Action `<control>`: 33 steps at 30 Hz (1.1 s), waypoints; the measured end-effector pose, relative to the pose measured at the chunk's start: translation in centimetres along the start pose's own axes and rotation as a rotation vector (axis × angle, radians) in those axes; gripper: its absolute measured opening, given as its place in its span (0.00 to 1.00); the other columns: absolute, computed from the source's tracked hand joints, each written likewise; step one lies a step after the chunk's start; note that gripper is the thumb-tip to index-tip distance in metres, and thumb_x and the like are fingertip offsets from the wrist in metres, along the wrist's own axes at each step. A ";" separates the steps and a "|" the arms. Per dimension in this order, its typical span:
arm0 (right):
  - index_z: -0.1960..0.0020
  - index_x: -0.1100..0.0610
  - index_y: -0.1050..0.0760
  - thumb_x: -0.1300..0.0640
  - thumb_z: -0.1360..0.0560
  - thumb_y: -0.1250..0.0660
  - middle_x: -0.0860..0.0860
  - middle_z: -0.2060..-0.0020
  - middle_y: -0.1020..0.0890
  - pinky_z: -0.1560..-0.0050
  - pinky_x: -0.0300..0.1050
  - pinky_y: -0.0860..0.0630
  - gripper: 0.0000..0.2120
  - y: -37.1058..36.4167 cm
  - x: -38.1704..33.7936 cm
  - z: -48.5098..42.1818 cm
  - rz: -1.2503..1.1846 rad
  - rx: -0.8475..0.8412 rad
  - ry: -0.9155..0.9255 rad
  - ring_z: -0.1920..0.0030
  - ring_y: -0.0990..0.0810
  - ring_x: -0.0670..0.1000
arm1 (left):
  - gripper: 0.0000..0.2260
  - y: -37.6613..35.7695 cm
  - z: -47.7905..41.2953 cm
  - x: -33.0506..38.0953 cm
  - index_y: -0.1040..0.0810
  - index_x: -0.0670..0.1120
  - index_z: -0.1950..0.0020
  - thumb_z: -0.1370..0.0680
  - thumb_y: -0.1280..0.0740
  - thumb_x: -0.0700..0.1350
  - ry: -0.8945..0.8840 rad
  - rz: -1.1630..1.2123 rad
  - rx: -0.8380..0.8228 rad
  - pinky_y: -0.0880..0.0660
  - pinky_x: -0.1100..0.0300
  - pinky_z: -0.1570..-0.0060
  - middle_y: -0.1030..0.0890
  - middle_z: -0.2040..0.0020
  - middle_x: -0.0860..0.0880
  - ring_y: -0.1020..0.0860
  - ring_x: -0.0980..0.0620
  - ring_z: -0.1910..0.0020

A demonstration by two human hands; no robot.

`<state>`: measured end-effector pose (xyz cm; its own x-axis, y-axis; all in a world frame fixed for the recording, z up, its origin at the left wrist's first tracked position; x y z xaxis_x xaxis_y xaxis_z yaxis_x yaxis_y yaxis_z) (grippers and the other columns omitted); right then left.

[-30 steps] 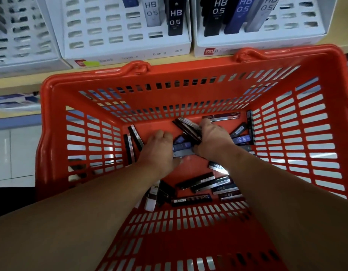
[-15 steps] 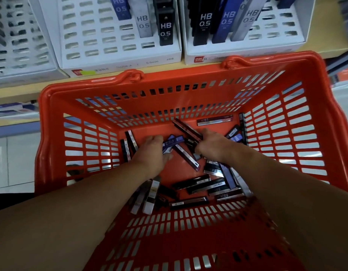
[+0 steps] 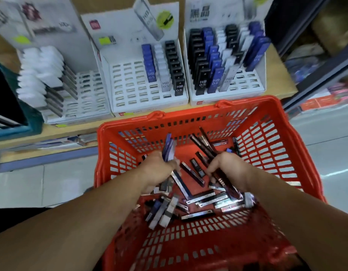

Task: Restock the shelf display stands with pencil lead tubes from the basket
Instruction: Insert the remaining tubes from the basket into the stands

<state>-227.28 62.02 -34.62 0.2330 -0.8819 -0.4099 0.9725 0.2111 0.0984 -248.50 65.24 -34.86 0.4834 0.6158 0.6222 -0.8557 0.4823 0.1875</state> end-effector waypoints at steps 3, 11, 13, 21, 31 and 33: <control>0.64 0.66 0.22 0.65 0.30 0.33 0.60 0.70 0.23 0.63 0.48 0.26 0.05 -0.5 -0.8 2.9 -0.039 0.001 0.045 0.72 0.25 0.56 | 0.08 -0.4 1.9 1.0 0.23 0.44 0.42 0.17 0.31 0.46 0.045 0.275 -0.027 0.28 0.48 0.40 0.24 0.46 0.47 0.28 0.49 0.48; 0.67 0.64 0.23 0.66 0.29 0.34 0.59 0.70 0.24 0.66 0.48 0.27 0.08 -2.6 -1.8 7.5 -0.177 -0.004 0.100 0.71 0.26 0.57 | 0.05 -1.0 4.7 2.4 0.22 0.43 0.47 0.22 0.30 0.36 0.053 0.650 -0.005 0.27 0.55 0.69 0.26 0.60 0.45 0.28 0.50 0.69; 0.64 0.65 0.22 0.66 0.29 0.33 0.59 0.69 0.23 0.64 0.47 0.25 0.06 -3.0 -1.7 8.0 -0.175 -0.013 0.091 0.71 0.25 0.56 | 0.08 -0.9 5.1 2.7 0.24 0.43 0.49 0.25 0.30 0.34 0.061 0.597 0.013 0.32 0.57 0.71 0.27 0.65 0.46 0.30 0.50 0.72; 0.72 0.62 0.24 0.66 0.33 0.34 0.59 0.71 0.24 0.64 0.48 0.27 0.09 -1.6 -3.7 12.8 -0.065 0.046 0.128 0.71 0.27 0.57 | 0.16 0.8 8.3 7.0 0.20 0.41 0.43 0.23 0.24 0.50 -0.046 0.614 0.174 0.39 0.63 0.79 0.29 0.66 0.49 0.36 0.54 0.77; 0.51 0.67 0.27 0.69 0.26 0.37 0.61 0.72 0.25 0.77 0.39 0.31 0.05 -2.4 -10.9 23.2 0.133 0.115 0.302 0.80 0.29 0.54 | 0.28 4.6 16.8 18.0 0.18 0.44 0.47 0.34 0.20 0.65 -0.251 0.402 0.158 0.38 0.63 0.78 0.23 0.63 0.44 0.33 0.52 0.75; 0.46 0.67 0.26 0.68 0.28 0.36 0.59 0.72 0.26 0.75 0.40 0.32 0.11 -2.7 -11.6 23.7 0.136 0.114 0.340 0.79 0.29 0.54 | 0.25 4.9 17.0 19.0 0.18 0.43 0.48 0.32 0.19 0.60 -0.236 0.350 0.129 0.38 0.63 0.78 0.23 0.65 0.44 0.33 0.52 0.76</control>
<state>-232.64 61.70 -8.65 0.3650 -0.6551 -0.6615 0.9310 0.2515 0.2646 -246.66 68.68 -9.17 0.1179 0.5619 0.8188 -0.9837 0.1790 0.0188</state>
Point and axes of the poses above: each hand's wrist, its own z-axis away from the middle knuckle, its own y-axis out of the back of the hand, x = y × z, the point moved 4 cm from there along -z, towards the middle knuckle
